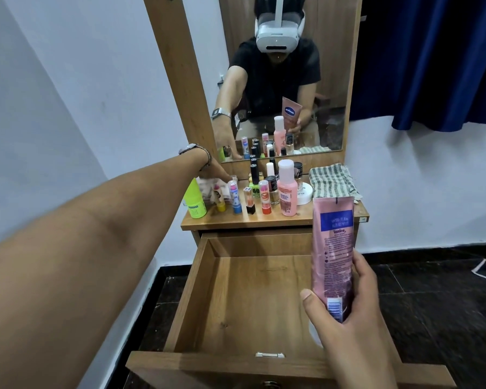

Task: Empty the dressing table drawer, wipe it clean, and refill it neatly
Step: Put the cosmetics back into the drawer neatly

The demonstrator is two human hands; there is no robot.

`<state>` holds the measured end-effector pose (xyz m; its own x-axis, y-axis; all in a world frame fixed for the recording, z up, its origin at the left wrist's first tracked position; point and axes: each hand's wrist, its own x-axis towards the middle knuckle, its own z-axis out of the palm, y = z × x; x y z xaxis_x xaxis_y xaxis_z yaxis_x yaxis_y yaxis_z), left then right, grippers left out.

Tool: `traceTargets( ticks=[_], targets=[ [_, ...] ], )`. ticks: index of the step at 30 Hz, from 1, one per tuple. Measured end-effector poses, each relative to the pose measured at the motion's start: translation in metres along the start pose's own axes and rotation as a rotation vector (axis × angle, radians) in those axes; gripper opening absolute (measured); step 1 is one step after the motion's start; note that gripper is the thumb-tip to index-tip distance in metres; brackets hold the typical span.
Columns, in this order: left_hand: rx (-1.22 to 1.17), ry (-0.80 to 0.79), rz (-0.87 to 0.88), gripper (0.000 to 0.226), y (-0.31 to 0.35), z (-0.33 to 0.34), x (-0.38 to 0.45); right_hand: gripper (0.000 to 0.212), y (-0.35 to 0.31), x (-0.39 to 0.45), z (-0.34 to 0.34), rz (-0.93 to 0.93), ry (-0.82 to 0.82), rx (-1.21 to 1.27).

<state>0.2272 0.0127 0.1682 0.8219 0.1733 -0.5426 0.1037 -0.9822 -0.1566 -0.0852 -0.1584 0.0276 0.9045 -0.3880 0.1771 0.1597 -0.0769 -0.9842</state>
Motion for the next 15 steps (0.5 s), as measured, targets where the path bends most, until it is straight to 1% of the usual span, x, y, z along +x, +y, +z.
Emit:
traceTargets(
  ticks=[1, 2, 4, 7, 9, 11, 13, 14, 15],
  targets=[
    [-0.058, -0.042, 0.011, 0.086, -0.002, -0.001, -0.006, 0.089, 0.001, -0.001, 0.000, 0.000, 0.001, 0.001],
    [-0.105, -0.048, 0.016, 0.086, -0.007, -0.003, -0.009, 0.088, 0.001, -0.001, 0.000, 0.001, 0.001, 0.005],
    [-0.276, -0.004, 0.014, 0.082, -0.026, -0.009, -0.006, 0.087, 0.000, -0.001, -0.001, 0.007, 0.007, 0.007],
    [-0.507, 0.121, -0.010, 0.061, -0.059, -0.007, 0.013, 0.084, 0.000, -0.001, -0.002, 0.018, 0.015, 0.014],
    [-0.628, 0.161, 0.002, 0.049, -0.076, 0.005, 0.024, 0.082, -0.002, -0.001, -0.002, 0.020, 0.009, 0.014],
    [-0.782, 0.120, 0.028, 0.038, -0.087, 0.021, 0.034, 0.082, -0.003, -0.002, -0.001, 0.015, 0.008, -0.006],
    [-0.960, 0.042, 0.037, 0.021, -0.090, 0.039, 0.041, 0.082, -0.004, -0.002, -0.001, 0.001, 0.007, -0.024],
    [-1.052, 0.006, 0.038, 0.017, -0.088, 0.047, 0.042, 0.082, -0.004, -0.002, -0.001, -0.002, 0.002, -0.027],
    [-1.131, -0.025, 0.042, 0.018, -0.087, 0.053, 0.044, 0.082, -0.003, -0.002, -0.001, -0.002, -0.006, -0.027]
  ],
)
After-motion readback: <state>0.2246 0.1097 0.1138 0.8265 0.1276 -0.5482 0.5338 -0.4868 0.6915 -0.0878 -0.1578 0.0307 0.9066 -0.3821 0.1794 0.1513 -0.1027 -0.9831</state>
